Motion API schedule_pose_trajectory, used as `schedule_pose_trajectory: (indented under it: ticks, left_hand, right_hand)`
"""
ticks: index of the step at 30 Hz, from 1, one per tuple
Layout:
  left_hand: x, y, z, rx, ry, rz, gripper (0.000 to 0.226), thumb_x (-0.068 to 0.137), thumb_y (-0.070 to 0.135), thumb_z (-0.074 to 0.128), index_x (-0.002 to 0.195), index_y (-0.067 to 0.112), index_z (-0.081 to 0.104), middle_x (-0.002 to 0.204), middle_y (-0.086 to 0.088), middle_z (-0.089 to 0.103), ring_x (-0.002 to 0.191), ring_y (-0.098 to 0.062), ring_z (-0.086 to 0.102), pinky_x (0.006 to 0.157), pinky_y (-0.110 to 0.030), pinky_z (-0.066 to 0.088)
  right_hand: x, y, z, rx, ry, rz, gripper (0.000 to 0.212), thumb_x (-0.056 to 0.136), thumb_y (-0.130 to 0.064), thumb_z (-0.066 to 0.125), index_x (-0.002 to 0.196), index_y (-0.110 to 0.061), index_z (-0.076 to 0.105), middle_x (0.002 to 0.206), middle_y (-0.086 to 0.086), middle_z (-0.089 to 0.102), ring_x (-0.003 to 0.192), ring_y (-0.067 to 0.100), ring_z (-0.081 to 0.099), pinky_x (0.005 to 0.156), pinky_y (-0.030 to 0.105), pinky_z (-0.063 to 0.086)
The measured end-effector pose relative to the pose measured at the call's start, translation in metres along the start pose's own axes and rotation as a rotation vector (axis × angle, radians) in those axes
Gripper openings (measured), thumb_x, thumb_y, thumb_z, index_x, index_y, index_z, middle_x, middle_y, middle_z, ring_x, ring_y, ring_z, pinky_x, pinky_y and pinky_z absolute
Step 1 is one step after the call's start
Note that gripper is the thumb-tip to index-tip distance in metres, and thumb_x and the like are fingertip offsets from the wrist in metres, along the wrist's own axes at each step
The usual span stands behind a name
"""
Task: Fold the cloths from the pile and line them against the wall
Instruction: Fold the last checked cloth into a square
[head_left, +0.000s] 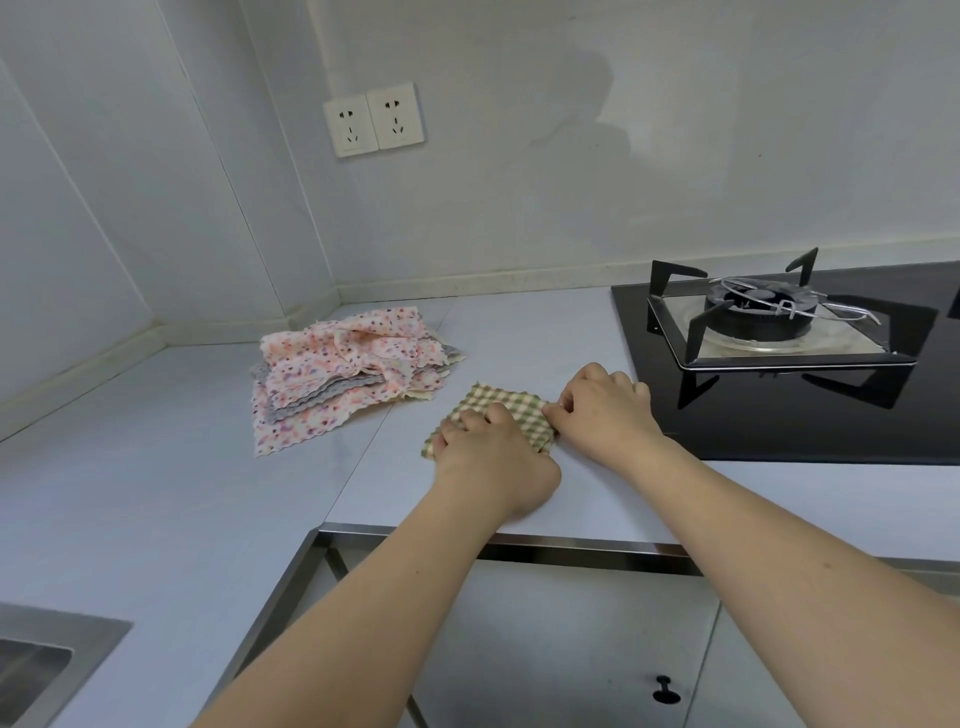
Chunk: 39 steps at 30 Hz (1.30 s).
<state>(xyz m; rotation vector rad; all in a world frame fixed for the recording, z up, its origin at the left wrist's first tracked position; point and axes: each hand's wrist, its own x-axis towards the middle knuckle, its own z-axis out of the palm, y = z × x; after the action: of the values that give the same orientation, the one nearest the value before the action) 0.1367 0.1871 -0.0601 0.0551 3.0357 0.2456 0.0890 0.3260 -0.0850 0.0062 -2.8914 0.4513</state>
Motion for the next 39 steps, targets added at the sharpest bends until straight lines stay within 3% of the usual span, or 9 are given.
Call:
schedule_pose_trajectory:
  ticks: [10, 16, 20, 24, 26, 29, 33, 35, 39]
  left_hand:
    - [0.004, -0.014, 0.000, 0.058, -0.156, 0.042, 0.080, 0.092, 0.057, 0.023, 0.155, 0.017, -0.005, 0.161, -0.012, -0.013, 0.146, -0.037, -0.016, 0.119, -0.050, -0.004]
    - [-0.003, -0.023, -0.007, 0.021, -0.306, 0.085, 0.091, 0.081, 0.062, 0.034, 0.154, 0.029, -0.010, 0.160, 0.001, -0.020, 0.146, -0.026, -0.024, 0.115, -0.057, -0.011]
    - [-0.001, -0.035, -0.003, -0.169, -0.234, 0.101, 0.063, 0.095, 0.056, 0.019, 0.154, 0.037, 0.005, 0.162, 0.006, -0.009, 0.148, -0.020, -0.015, 0.116, -0.054, -0.011]
    - [0.002, -0.039, 0.009, -0.169, 0.035, 0.119, 0.045, 0.100, 0.042, 0.020, 0.142, 0.036, 0.033, 0.159, 0.001, 0.019, 0.145, -0.028, 0.013, 0.116, -0.056, 0.005]
    - [-0.001, -0.036, 0.015, -0.146, 0.044, 0.097, 0.059, 0.095, 0.059, 0.026, 0.148, 0.035, 0.024, 0.160, 0.004, 0.012, 0.147, -0.023, 0.005, 0.117, -0.055, -0.002]
    - [0.000, -0.034, 0.011, -0.091, -0.117, 0.076, 0.093, 0.079, 0.083, 0.030, 0.153, 0.034, 0.004, 0.162, 0.007, -0.006, 0.148, -0.021, -0.014, 0.114, -0.056, -0.013]
    - [0.002, -0.036, 0.008, -0.065, -0.200, 0.087, 0.104, 0.073, 0.090, 0.029, 0.153, 0.035, -0.007, 0.161, 0.006, -0.016, 0.146, -0.021, -0.023, 0.113, -0.055, -0.016]
    - [0.003, -0.039, 0.005, -0.104, -0.217, 0.121, 0.102, 0.073, 0.090, 0.028, 0.153, 0.037, -0.005, 0.162, 0.006, -0.014, 0.147, -0.022, -0.019, 0.114, -0.055, -0.014]
    - [0.021, -0.066, -0.010, -0.551, -0.149, 0.072, 0.090, 0.077, 0.085, 0.035, 0.152, 0.040, 0.012, 0.161, 0.003, 0.013, 0.147, -0.028, 0.010, 0.118, -0.053, 0.008]
  right_hand:
    - [0.001, 0.000, 0.002, -0.012, 0.012, -0.007, 0.026, 0.094, -0.049, 0.042, 0.080, -0.030, 0.051, 0.119, -0.002, 0.049, 0.111, 0.026, 0.043, 0.095, 0.041, 0.028]
    - [0.003, 0.001, 0.003, -0.017, 0.025, 0.001, 0.031, 0.096, -0.047, 0.039, 0.091, -0.027, 0.061, 0.121, -0.002, 0.049, 0.112, 0.026, 0.043, 0.096, 0.041, 0.028]
    - [0.003, 0.000, 0.003, -0.015, 0.022, 0.010, 0.032, 0.097, -0.048, 0.039, 0.095, -0.025, 0.061, 0.122, -0.002, 0.048, 0.112, 0.026, 0.044, 0.096, 0.041, 0.028]
    - [0.001, 0.001, 0.001, 0.013, 0.011, 0.013, 0.024, 0.096, -0.049, 0.040, 0.088, -0.029, 0.052, 0.122, -0.002, 0.049, 0.114, 0.026, 0.044, 0.097, 0.041, 0.027]
    - [0.000, 0.001, 0.002, 0.034, 0.025, 0.011, 0.024, 0.096, -0.049, 0.041, 0.094, -0.029, 0.054, 0.122, -0.002, 0.049, 0.114, 0.026, 0.044, 0.097, 0.041, 0.026]
    - [-0.001, 0.001, 0.002, 0.036, 0.046, 0.014, 0.030, 0.096, -0.048, 0.041, 0.111, -0.027, 0.057, 0.124, -0.002, 0.048, 0.118, 0.025, 0.042, 0.099, 0.040, 0.026]
    - [-0.003, 0.000, 0.002, 0.064, 0.100, -0.012, 0.022, 0.095, -0.043, 0.044, 0.096, -0.025, 0.057, 0.112, -0.003, 0.052, 0.110, 0.024, 0.045, 0.095, 0.039, 0.030]
    - [-0.002, 0.001, 0.002, 0.121, 0.091, -0.052, 0.019, 0.096, -0.039, 0.046, 0.092, -0.023, 0.055, 0.102, -0.004, 0.055, 0.102, 0.023, 0.049, 0.089, 0.037, 0.036]
    - [-0.002, 0.003, 0.001, 0.545, 0.034, -0.048, 0.010, 0.096, -0.032, 0.050, 0.088, -0.027, 0.053, 0.083, -0.010, 0.063, 0.082, 0.015, 0.058, 0.073, 0.034, 0.043]
